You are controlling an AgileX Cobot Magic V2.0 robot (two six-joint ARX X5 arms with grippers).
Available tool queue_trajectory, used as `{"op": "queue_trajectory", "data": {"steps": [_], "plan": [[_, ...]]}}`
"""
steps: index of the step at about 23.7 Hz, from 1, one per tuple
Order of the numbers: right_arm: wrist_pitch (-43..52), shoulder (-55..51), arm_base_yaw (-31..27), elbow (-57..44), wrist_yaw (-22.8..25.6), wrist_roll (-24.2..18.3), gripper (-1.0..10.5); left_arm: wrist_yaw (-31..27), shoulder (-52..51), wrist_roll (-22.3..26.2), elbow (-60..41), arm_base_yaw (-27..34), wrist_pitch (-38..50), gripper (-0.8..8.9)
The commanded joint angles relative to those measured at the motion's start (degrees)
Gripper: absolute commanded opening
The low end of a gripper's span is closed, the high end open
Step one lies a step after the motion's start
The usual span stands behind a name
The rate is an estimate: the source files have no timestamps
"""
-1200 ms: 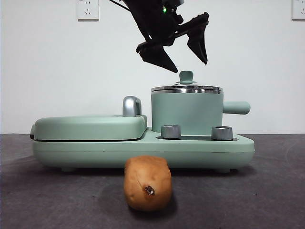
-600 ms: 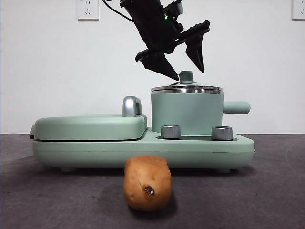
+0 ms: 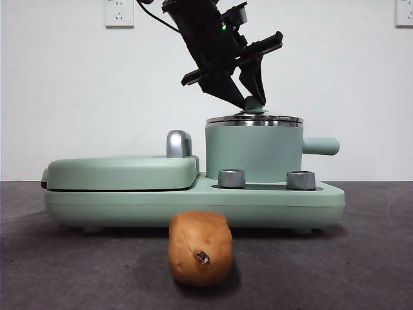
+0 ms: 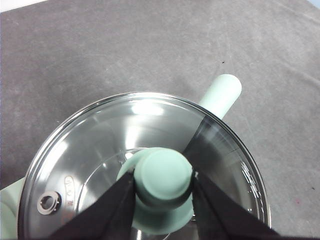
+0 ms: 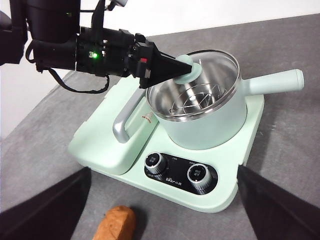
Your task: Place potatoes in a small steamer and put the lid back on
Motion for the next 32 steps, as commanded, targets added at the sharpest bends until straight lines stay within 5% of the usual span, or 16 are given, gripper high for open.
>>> {"op": "queue_trajectory", "data": {"steps": [1,11,25,32], "plan": [[0.3,0.2,0.0,1.1,-0.3,-0.2,4.7,0.4,0.9,0.2,1.7,-0.6,1.5,0.84],[-2.4,1.0,3.4,3.9,0.6,0.7,4.7,0.4,-10.6,5.4,1.7,0.0,-4.5,0.84],[-8.9,22.6,43.4,13.8,29.9,14.4,4.7,0.4,-24.9,10.9,1.7,6.7,-22.9,0.84],[-8.9,37.4,51.1,16.0,32.4,20.7,4.7,0.7,-27.6,10.7,1.7,10.8,-25.0,0.84]]}}
